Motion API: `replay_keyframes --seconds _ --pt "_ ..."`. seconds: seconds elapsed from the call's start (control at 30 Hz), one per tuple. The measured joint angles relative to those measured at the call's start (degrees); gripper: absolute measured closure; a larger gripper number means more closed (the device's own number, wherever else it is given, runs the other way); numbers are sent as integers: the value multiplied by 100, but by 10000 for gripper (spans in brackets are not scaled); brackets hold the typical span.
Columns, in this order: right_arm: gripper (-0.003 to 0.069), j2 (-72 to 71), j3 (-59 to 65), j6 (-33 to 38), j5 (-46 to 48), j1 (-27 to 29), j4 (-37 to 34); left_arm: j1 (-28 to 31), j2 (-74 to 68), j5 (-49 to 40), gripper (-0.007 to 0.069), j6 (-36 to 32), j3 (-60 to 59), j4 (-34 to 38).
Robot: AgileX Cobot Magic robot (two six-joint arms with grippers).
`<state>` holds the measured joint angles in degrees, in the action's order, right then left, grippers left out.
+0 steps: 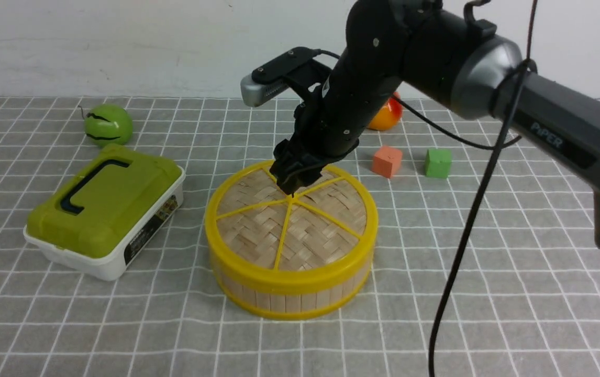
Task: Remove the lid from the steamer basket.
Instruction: Use the right arm to lift the lid of the steamer, then use the right arm to place the steamer lid on the table
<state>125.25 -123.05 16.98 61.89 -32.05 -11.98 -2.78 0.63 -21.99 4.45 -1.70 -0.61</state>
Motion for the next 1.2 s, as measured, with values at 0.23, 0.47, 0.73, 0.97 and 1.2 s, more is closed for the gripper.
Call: replay_keyframes --seconds 0.23,0.47,0.73,0.97,1.2 --pt "296 280 -6 0 -287 0 -39 0 0 0 386 0 0 0" --pt "449 426 -25 0 -290 0 -130 0 0 0 386 0 0 0" --pt "576 385 -54 5 -238 0 -168 0 0 0 386 0 0 0" --pt "576 -79 -38 0 -135 5 -99 0 0 0 386 0 0 0" --pt "576 -1075 -38 0 92 5 197 0 0 0 386 0 0 0"
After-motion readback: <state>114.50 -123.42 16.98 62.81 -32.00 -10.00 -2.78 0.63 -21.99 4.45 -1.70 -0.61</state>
